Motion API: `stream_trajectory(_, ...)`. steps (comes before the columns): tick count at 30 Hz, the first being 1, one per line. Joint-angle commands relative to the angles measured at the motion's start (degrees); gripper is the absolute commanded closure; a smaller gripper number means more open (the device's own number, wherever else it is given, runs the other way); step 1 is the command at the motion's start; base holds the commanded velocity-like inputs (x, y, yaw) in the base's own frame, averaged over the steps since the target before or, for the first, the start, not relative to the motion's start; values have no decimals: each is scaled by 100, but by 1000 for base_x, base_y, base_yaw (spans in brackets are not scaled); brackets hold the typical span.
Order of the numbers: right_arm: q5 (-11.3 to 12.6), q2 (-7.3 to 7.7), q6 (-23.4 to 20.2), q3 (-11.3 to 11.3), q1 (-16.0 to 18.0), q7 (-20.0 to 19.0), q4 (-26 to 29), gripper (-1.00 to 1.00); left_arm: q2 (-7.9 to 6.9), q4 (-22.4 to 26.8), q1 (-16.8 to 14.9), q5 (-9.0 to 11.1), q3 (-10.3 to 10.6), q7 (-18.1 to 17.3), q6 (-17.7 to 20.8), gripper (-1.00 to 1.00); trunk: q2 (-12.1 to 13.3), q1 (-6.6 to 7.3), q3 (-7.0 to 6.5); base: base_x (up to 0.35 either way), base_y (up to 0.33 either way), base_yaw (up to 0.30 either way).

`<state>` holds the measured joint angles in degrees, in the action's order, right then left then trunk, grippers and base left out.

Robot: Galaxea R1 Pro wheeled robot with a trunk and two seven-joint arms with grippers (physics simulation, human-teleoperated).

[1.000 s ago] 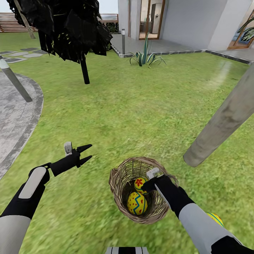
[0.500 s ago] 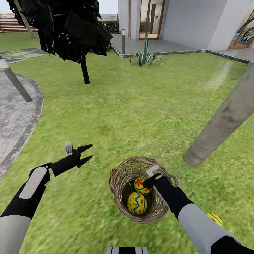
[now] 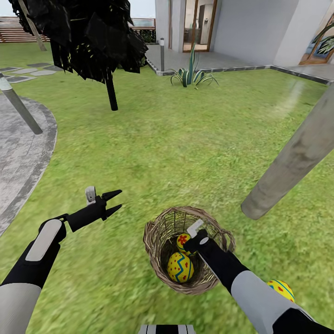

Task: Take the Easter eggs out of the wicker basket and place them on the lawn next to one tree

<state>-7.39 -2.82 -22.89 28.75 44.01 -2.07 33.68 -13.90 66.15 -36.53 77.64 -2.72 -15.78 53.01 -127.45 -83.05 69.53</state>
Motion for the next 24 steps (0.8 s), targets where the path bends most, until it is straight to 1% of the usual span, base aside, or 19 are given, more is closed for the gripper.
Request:
stream_trajectory(1, -57, 1, -34, 7, 2, -22, 8, -100, -3, 2, -2, -29, -7, -36, 25, -100, -2, 1, 4, 0, 0, 0)
stream_trajectory(9, -37, 0, -26, 15, 2, -39, 7, -100, 2, -9, -3, -29, 0, -39, 25, -100, -2, 1, 4, 0, 0, 0)
stream_trajectory(24, -42, 1, 12, 18, 2, -71, 7, -100, 2, -15, -3, -29, 0, -38, 25, -100, -603, -329, 273, 0, 0, 0)
